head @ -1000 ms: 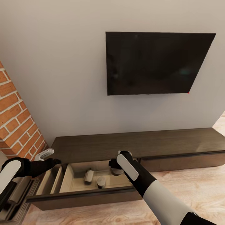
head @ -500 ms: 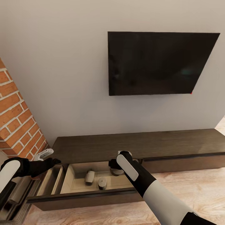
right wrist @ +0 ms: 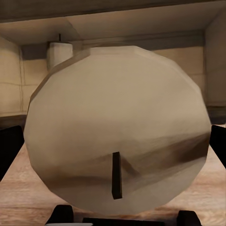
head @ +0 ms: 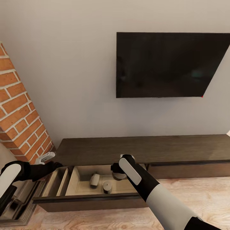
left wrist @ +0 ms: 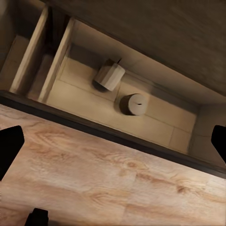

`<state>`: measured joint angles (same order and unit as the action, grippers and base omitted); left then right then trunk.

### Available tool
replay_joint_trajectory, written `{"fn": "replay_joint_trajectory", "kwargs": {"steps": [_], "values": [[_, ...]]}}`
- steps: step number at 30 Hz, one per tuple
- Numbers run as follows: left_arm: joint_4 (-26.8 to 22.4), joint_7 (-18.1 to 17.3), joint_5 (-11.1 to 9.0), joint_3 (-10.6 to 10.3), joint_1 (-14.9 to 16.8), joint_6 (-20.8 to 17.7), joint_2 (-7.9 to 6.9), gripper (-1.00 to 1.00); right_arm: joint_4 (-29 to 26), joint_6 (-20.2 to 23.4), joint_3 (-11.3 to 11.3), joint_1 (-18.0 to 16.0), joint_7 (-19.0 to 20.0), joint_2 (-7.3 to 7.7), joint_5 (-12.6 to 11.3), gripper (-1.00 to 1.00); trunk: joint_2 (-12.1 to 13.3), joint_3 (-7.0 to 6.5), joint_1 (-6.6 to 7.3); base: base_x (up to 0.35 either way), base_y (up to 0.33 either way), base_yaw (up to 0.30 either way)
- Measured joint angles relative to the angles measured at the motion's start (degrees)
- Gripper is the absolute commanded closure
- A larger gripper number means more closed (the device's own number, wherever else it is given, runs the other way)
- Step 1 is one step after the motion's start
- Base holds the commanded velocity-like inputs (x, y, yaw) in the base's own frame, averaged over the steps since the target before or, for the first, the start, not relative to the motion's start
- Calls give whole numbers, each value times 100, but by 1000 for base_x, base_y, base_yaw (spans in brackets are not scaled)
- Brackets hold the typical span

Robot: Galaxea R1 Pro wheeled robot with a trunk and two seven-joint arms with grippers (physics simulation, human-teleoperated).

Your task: Place each of the two pumpkins and all three candles from the living room inside a cabinet in the living room (use any cabinet), then make sure every cabinet is closed, and position the cauldron so it is next to a table in the living room.

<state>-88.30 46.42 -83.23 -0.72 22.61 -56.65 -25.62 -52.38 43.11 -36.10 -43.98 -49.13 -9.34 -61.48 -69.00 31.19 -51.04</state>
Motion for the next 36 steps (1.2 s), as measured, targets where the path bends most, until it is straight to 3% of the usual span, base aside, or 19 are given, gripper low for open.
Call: {"fn": "replay_joint_trajectory", "kwargs": {"steps": [15,21,28,36], "values": [[1,0,-16,0,2,-10,-4,-100,50,32,7,1,-58,12,11,100,0,0,0,0,0,28],[1,-1,-17,0,2,-11,-2,-100,98,368,52,1,-78,11,27,100,0,0,0,0,0,0],[2,0,-12,0,2,-11,0,-100,135,436,71,1,-89,4,25,100,0,0,0,0,0,0],[1,0,-16,0,2,-11,-7,-100,559,399,83,1,-219,9,24,100,0,0,0,0,0,0]]}}
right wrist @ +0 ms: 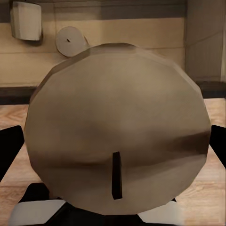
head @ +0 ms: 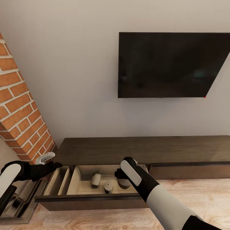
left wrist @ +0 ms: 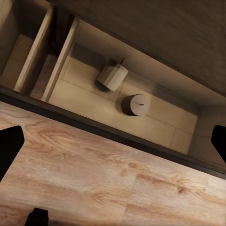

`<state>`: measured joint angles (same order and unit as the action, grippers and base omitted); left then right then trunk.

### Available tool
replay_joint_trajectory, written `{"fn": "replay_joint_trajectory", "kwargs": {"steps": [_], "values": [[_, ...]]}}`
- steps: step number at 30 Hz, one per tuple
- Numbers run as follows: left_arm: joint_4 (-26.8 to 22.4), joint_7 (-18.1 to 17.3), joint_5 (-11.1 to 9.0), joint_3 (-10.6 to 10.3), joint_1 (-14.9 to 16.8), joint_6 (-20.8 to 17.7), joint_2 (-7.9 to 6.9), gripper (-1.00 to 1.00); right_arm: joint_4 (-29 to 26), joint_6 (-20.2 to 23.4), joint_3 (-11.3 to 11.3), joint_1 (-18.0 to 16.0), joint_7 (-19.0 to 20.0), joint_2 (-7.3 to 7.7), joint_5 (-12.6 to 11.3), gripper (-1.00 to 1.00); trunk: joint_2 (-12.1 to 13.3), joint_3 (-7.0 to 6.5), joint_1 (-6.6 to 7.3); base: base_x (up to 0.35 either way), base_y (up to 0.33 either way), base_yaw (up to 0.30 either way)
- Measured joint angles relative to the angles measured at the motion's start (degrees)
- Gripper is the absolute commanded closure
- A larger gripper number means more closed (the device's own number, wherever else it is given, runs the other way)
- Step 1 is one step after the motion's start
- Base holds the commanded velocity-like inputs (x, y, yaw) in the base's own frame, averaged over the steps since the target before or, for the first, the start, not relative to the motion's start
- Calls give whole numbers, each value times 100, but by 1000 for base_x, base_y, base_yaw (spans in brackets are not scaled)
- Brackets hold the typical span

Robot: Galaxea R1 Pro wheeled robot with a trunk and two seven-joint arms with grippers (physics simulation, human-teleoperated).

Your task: Place each of the two pumpkins and all three candles from the living room inside a cabinet in the living room (use any cabinet), then make sure every cabinet is closed, and position the cauldron so it is next to a table in the living room.

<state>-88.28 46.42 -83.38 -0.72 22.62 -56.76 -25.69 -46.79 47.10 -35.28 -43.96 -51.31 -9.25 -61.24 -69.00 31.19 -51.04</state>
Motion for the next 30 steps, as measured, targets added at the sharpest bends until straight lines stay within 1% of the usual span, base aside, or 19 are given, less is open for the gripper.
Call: {"fn": "replay_joint_trajectory", "kwargs": {"steps": [6,15,17,19,21,23,26,30], "values": [[0,0,-1,0,0,0,-1,-100,32,-48,1,0,-6,11,23,100,0,0,0,0,0,0],[0,0,3,0,0,0,-5,-100,40,-455,-28,-1,27,31,50,100,0,0,0,0,0,0],[0,0,1,0,0,0,-8,-100,43,-575,-37,-1,55,34,154,100,0,0,0,0,0,0],[0,0,3,0,0,0,-9,-100,56,-676,-34,-1,78,30,337,100,0,0,0,0,0,0],[0,0,5,0,0,0,-10,-100,107,-722,-21,0,98,28,473,100,0,0,0,0,0,0],[0,0,3,0,0,0,-10,-100,218,-739,-11,1,110,29,530,100,0,0,0,0,0,0],[0,0,8,0,0,0,-5,-100,367,-765,-6,0,119,30,551,100,0,0,0,24,0,0],[0,0,16,0,0,0,-7,-100,428,-777,-4,0,121,27,558,100,0,0,2,136,0,0]]}}
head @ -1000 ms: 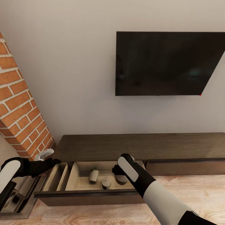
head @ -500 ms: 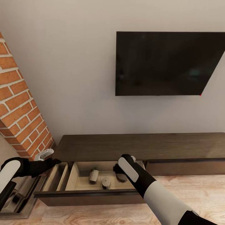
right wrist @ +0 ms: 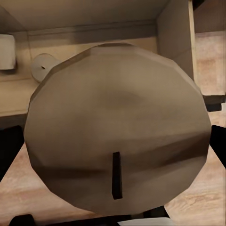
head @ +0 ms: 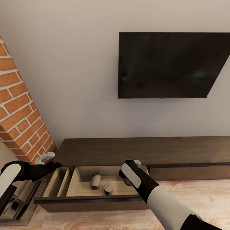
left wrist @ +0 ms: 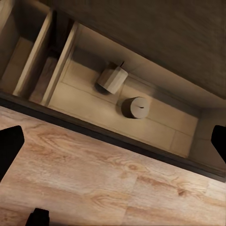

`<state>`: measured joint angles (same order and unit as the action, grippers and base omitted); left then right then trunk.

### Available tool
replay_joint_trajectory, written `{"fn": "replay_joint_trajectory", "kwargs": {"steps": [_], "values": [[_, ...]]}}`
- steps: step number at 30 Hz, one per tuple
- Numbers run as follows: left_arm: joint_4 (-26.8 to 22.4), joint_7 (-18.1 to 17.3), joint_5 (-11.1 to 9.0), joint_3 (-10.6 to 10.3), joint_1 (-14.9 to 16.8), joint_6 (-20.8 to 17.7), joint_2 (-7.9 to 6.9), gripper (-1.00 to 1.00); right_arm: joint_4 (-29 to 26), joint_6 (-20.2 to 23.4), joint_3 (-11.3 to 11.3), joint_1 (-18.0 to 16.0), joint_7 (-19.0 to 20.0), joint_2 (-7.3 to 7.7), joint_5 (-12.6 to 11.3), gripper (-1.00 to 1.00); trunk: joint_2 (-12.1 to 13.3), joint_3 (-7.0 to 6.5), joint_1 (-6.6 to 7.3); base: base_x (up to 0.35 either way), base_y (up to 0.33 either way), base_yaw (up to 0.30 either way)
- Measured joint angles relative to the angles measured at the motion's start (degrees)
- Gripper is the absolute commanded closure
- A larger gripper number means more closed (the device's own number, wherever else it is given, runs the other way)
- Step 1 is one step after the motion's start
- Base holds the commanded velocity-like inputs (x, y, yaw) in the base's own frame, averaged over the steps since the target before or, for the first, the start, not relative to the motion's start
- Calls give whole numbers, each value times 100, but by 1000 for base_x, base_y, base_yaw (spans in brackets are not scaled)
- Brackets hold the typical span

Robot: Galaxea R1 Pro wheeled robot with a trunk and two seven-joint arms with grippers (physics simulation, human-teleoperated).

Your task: Place each of the two pumpkins and all three candles from the living room inside a cabinet in the living room (use any cabinet), then make sure every cabinet is closed, and position the cauldron so it is next to a table in the living room.

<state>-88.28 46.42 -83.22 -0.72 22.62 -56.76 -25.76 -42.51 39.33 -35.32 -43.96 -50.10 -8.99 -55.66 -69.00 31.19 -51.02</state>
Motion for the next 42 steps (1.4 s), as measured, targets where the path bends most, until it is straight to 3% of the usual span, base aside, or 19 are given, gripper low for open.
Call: {"fn": "replay_joint_trajectory", "kwargs": {"steps": [22,35,42], "values": [[0,0,-6,0,0,0,5,-100,20,39,8,0,1,-1,-59,100,0,0,0,120,10,0],[-8,0,-15,0,0,9,19,-100,46,76,9,0,1,-1,-71,100,0,0,-2,12,2,0],[-9,0,-17,-6,0,8,23,-100,47,78,10,0,1,-1,-80,100,-279,125,-155,0,0,0]]}}
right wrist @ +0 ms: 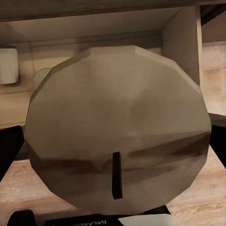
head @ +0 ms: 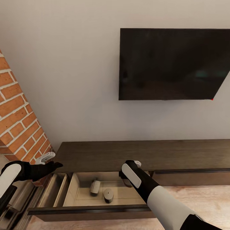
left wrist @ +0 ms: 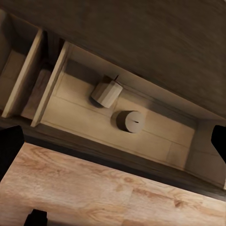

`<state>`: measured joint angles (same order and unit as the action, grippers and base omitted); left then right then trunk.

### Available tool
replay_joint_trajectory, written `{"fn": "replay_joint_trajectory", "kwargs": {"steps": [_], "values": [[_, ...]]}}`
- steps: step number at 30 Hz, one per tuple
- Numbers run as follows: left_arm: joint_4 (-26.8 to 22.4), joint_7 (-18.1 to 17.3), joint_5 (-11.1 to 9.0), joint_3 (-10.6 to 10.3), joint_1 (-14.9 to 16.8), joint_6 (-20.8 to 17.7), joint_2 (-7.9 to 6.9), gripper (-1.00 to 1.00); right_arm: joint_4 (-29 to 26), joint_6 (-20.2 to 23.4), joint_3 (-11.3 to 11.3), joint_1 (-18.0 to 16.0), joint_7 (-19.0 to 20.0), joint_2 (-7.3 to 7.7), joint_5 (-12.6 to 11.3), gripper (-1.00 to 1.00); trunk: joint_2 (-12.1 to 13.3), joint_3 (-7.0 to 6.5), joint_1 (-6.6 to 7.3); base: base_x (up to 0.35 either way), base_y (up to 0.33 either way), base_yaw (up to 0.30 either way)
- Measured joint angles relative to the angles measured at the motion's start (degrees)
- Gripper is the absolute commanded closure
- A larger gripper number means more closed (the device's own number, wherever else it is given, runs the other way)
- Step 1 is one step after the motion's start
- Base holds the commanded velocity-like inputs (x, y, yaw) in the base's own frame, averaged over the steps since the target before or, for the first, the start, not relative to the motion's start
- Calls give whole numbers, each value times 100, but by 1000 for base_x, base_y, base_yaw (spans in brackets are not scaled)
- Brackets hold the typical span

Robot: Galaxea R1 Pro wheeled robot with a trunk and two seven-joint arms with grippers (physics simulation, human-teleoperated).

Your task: Place each of the two pumpkins and all three candles from the living room inside a cabinet in the living room (use any cabinet), then make sure every cabinet is closed, and position the cauldron so it is next to a table in the living room.

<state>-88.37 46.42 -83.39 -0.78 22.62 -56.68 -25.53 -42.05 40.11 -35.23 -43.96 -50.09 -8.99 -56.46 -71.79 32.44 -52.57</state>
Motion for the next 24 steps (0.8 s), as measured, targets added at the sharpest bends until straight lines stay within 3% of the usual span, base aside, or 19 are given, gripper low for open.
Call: {"fn": "replay_joint_trajectory", "kwargs": {"steps": [21,24], "values": [[-18,-9,-9,4,0,0,9,-100,0,23,6,0,9,-4,-17,100,-762,341,-417,0,0,0],[-23,-9,-10,-20,0,0,15,-100,0,30,11,0,13,-1,-112,100,-883,395,-483,0,0,0]]}}
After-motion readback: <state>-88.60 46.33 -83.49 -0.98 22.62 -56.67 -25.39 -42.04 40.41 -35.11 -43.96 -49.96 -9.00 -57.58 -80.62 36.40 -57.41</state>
